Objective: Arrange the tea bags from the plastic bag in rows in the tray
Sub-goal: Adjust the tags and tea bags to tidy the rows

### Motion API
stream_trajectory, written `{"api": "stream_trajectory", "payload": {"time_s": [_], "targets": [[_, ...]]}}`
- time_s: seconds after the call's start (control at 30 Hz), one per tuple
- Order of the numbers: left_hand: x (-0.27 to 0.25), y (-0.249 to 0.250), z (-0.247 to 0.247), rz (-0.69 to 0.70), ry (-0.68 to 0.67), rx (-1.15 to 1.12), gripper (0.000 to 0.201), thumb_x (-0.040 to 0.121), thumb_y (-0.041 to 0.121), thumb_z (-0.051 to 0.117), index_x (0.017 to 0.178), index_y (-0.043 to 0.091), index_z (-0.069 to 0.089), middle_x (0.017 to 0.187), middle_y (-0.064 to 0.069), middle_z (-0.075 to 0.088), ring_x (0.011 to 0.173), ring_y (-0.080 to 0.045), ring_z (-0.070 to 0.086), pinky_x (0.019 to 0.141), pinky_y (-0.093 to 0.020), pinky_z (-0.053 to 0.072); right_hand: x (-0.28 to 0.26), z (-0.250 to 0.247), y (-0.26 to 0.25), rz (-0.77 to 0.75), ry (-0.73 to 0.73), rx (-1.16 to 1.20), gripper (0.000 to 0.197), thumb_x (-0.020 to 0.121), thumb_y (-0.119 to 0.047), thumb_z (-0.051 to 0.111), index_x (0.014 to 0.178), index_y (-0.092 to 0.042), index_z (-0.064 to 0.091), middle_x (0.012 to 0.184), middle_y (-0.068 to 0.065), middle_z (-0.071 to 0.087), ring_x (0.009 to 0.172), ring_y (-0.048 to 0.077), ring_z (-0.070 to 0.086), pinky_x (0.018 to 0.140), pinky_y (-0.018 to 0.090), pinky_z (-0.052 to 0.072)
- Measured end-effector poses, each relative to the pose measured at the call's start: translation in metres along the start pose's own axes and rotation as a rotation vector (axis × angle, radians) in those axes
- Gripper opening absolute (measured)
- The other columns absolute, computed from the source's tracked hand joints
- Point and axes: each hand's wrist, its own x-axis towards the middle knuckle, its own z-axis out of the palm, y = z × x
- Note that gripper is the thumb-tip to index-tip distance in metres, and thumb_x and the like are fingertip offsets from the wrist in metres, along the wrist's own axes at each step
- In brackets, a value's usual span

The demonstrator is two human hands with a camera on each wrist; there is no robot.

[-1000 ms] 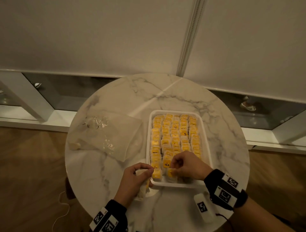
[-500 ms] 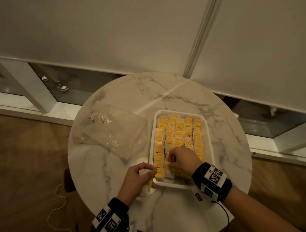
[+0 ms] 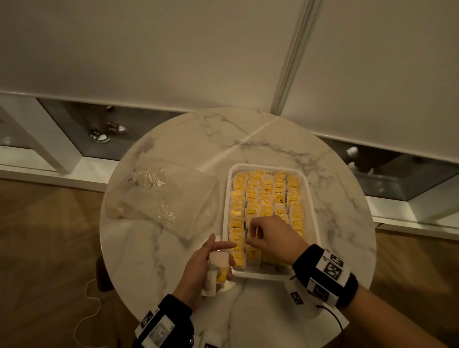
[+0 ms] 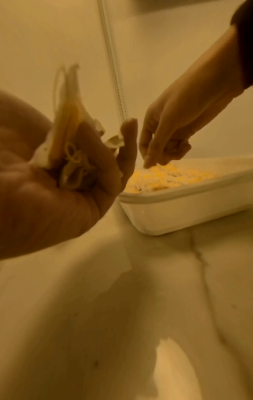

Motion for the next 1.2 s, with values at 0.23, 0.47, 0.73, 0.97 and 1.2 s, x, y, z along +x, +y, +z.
{"api": "stream_trajectory", "payload": {"time_s": [0.23, 0.47, 0.73, 0.97, 1.2], "targets": [[0.001, 0.001, 0.015, -0.168, 0.007, -0.344, 0.049, 0.096, 0.045, 0.048, 0.115, 0.003, 0.064, 0.086, -0.015, 0.066, 0.060, -0.020, 0.063, 0.043, -0.023, 0.047, -0.052, -0.001, -0.032, -0.428, 0.107, 0.267, 0.029, 0.083, -0.045, 0.073, 0.105, -0.028, 0.068, 0.111, -0.009, 0.051, 0.097, 0.005, 0.053, 0.083, 0.024, 0.046], [-0.007, 0.004, 0.036, -0.164, -0.022, -0.380, 0.034, 0.099, 0.035, 0.048, 0.097, 0.006, 0.067, 0.079, -0.007, 0.063, 0.061, -0.015, 0.062, 0.045, -0.023, 0.047, -0.059, 0.020, -0.031, -0.546, 0.294, 0.075, 0.027, 0.086, -0.035, 0.068, 0.113, -0.030, 0.066, 0.128, -0.001, 0.049, 0.107, 0.016, 0.050, 0.084, 0.039, 0.046], [-0.013, 0.006, 0.046, -0.124, -0.026, -0.340, 0.021, 0.084, 0.023, 0.056, 0.073, 0.007, 0.065, 0.062, -0.006, 0.056, 0.050, -0.015, 0.056, 0.043, -0.024, 0.041, -0.059, 0.020, -0.031, -0.634, 0.371, 0.132, 0.008, 0.091, -0.026, 0.067, 0.094, -0.020, 0.072, 0.115, 0.003, 0.060, 0.102, 0.019, 0.053, 0.079, 0.042, 0.047], [-0.008, 0.002, 0.039, 0.028, 0.068, -0.107, 0.023, 0.094, 0.029, 0.053, 0.088, 0.011, 0.066, 0.074, -0.010, 0.061, 0.055, -0.016, 0.058, 0.047, -0.025, 0.041, -0.055, -0.004, -0.016, -0.179, 0.371, 0.893, 0.001, 0.084, -0.010, 0.076, 0.084, -0.011, 0.075, 0.085, 0.000, 0.073, 0.083, 0.014, 0.067, 0.074, 0.035, 0.052], [-0.017, 0.022, 0.034, 0.431, -0.052, 0.239, 0.027, 0.075, 0.041, 0.076, 0.085, 0.016, 0.073, 0.061, -0.002, 0.051, 0.046, -0.011, 0.042, 0.040, -0.018, 0.029, -0.056, -0.004, 0.003, 0.001, 0.339, 1.111, 0.008, 0.080, -0.003, 0.075, 0.085, 0.003, 0.072, 0.081, 0.018, 0.071, 0.075, 0.015, 0.066, 0.073, 0.023, 0.054]]}}
